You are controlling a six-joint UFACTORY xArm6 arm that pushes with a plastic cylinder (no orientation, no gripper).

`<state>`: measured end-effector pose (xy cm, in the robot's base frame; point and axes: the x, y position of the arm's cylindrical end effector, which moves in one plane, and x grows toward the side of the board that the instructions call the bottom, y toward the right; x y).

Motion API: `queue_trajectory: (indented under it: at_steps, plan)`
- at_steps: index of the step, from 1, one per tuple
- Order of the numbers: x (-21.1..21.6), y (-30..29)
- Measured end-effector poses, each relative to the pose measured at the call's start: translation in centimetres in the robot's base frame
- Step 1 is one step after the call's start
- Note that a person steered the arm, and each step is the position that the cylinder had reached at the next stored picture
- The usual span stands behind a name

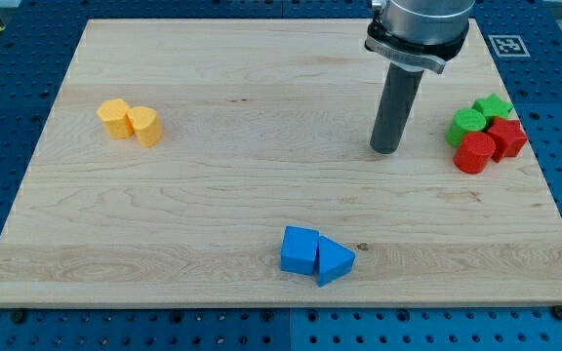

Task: Push the blue cube to the center

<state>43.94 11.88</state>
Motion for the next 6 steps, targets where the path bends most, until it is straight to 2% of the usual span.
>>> queue_trajectory:
  at_steps: [3,6]
  plan:
    - [0.7,-0.7]
    - [14.2,3.4]
